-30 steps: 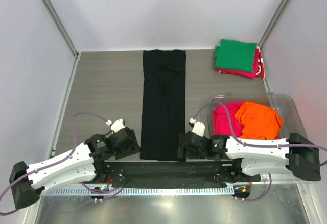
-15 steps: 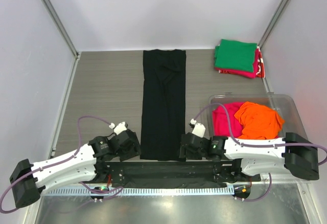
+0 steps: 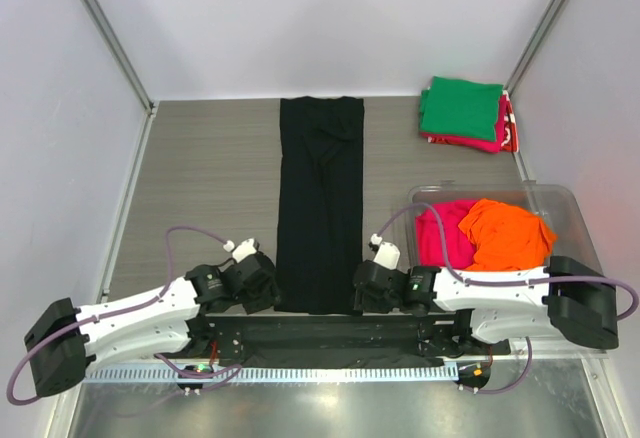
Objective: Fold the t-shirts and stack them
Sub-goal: Fold the tshirt
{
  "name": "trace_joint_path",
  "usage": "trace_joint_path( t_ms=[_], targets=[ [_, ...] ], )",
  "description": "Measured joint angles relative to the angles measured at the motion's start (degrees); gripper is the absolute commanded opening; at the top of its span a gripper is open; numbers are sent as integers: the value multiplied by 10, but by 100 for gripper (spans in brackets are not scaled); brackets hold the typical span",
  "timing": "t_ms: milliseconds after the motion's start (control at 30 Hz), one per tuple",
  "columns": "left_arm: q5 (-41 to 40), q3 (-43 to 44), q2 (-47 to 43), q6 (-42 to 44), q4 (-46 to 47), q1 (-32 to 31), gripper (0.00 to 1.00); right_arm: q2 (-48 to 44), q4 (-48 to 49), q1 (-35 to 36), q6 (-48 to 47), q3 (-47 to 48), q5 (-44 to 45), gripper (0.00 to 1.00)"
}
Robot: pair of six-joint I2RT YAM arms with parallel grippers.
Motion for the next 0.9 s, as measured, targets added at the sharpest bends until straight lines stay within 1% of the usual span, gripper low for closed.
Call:
trace_joint_path(
  t_ms=[33,67,100,133,200,233,267,300,333,367,500,600,700,800,900],
  targets=[
    [1,0,4,0,4,0,40,1,2,0,0,0,0,39],
    [2,0,5,-1,6,-1,37,3,3,0,0,0,0,37],
    [3,0,7,-1,8,-1,30,4,5,0,0,0,-1,35],
    [5,0,8,-2,10,-1,26,5,5,0,0,0,-2,34],
    [6,-1,10,-2,15,-2,20,7,8,0,0,-1,-2,28],
    [7,-2,12,-1,18,-3,12,7,9,0,-1,-2,-2,26],
    [7,-2,13,-2,19,-3,9,7,10,0,0,-3,-2,19],
    [8,-2,14,-1,21,-3,6,7,10,0,0,-5,-2,15],
    [8,-2,16,-1,22,-3,0,7,12,0,-1,-6,-2,10],
    [9,-2,16,0,23,-3,0,5,12,0,0,-7,-2,2],
    [7,2,11,-1,16,-4,0,-10,4,0,2,-8,1,1],
    [-5,29,-3,-2,-20,-5,0,-21,-22,0,2,0,7,1],
    [-26,82,-17,0,-62,-5,0,-33,-62,0,-1,32,23,1],
    [-53,151,-15,7,-102,-5,0,-43,-96,-8,-13,82,43,1],
    [-85,219,2,26,-137,-5,0,-44,-118,-38,-40,137,53,1]
  ],
)
